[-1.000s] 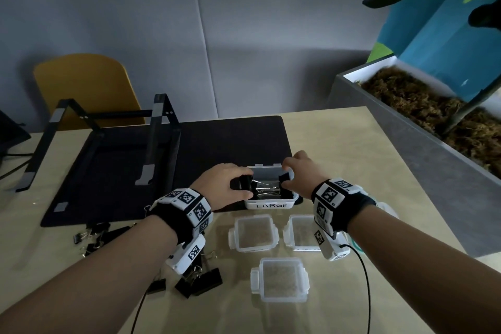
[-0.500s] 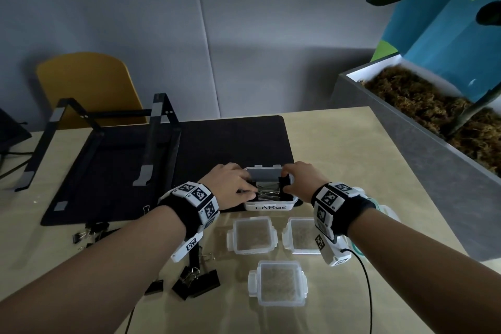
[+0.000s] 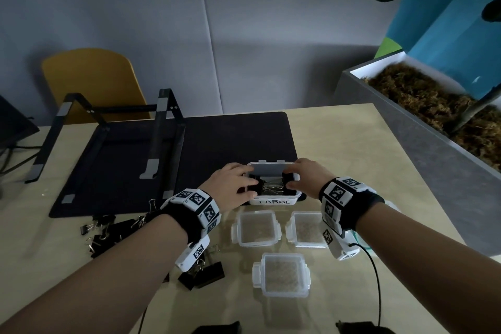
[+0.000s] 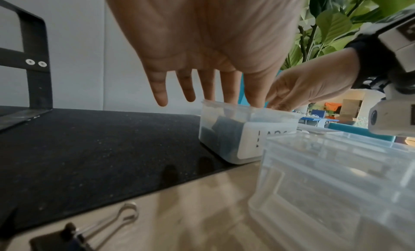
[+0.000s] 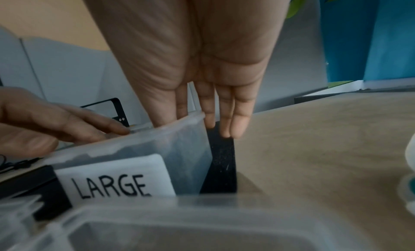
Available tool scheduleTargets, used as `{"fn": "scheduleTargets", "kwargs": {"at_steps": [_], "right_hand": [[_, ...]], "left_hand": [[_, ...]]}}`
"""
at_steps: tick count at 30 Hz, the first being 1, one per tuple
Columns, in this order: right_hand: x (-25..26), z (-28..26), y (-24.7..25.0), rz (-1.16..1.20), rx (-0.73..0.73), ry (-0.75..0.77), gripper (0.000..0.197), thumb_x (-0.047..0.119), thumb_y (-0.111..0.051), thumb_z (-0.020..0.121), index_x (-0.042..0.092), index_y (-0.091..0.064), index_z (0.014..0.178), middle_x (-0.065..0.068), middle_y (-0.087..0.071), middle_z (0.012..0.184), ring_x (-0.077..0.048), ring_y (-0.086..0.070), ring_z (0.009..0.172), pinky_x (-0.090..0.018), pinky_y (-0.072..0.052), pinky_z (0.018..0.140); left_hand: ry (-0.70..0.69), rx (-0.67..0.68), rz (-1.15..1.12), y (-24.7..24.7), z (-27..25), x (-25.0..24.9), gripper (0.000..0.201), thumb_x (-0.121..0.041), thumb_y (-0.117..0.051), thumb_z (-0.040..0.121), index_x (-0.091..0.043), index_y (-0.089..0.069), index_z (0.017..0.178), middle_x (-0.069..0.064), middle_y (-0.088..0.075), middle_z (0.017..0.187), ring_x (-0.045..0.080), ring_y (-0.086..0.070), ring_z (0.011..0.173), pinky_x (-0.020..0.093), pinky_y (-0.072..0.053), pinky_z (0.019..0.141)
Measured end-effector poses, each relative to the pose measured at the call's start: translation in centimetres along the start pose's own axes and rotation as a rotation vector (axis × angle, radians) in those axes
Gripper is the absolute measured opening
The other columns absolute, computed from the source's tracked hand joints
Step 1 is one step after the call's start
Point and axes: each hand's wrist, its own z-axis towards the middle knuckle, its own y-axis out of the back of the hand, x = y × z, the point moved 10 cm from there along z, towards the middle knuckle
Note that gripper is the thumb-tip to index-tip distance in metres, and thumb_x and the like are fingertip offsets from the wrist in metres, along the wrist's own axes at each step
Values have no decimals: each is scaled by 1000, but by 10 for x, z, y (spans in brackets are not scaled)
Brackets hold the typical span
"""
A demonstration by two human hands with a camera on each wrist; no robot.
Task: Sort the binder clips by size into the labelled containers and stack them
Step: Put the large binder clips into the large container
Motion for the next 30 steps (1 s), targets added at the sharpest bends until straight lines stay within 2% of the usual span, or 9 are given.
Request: {"fn": "scheduleTargets", "kwargs": {"at_steps": [4,7,9,11,14,17,19,24,30], "right_hand": [[4,-7,7,-19,-65,2,36,26,-56,90,21,-56,125,-7,-47,132,-29,-45,119,-37,-40,100],[13,-16,10,8,-124,10,31,23,-54,90,19,-59,120,-5,-48,132,-28,-44,119,-36,-40,100],[25,-21,8,50,-147,35,26,22,-55,89,19,-63,114,-4,-52,128,-25,-49,116,-33,-41,97],[40,-27,5,71,-157,64,23,22,-58,87,20,-65,109,-3,-57,124,-22,-54,111,-29,-42,93],[67,-37,-4,121,-111,96,24,23,-57,88,19,-64,111,0,-59,123,-18,-55,112,-25,-41,93],[99,-46,-11,142,-101,152,22,23,-57,89,17,-65,108,0,-61,118,-17,-56,111,-27,-42,97],[117,-51,-20,143,-89,167,21,24,-58,88,18,-65,107,0,-63,114,-16,-57,109,-27,-43,95],[151,-63,-56,132,6,136,25,26,-58,88,22,-62,112,3,-61,118,-13,-58,107,-23,-41,83],[172,-74,-104,95,125,84,26,27,-59,86,18,-63,110,-2,-63,116,-17,-58,104,-24,-42,83]], "left_hand": [[3,-104,-118,8,-15,2,43,-35,-55,91,-26,-51,133,-6,-31,150,14,-18,141,39,-24,115],[62,-160,-260,14,-32,12,42,-27,-57,91,-25,-52,133,-8,-37,143,11,-25,136,21,-21,108],[100,-166,-292,14,-45,23,41,-27,-56,91,-24,-52,131,-10,-41,138,9,-30,132,17,-21,102],[131,-161,-299,12,-61,37,38,-29,-56,91,-24,-54,129,-11,-44,134,8,-34,128,17,-23,101],[175,-139,-318,9,-86,59,35,-30,-57,90,-25,-57,125,-11,-47,128,7,-40,124,19,-30,102],[212,-159,-307,15,-111,80,32,-24,-58,89,-23,-60,122,-10,-50,124,7,-46,114,20,-34,100],[234,-173,-313,17,-129,96,32,-19,-57,89,-23,-61,120,-11,-51,120,6,-46,106,21,-36,101],[272,-170,-301,12,-167,133,29,-16,-58,87,-27,-64,114,-10,-51,123,12,-44,121,23,-35,100],[339,-115,-276,-1,-195,171,44,-16,-63,83,-27,-56,126,-7,-46,133,14,-42,125,26,-35,105]]}}
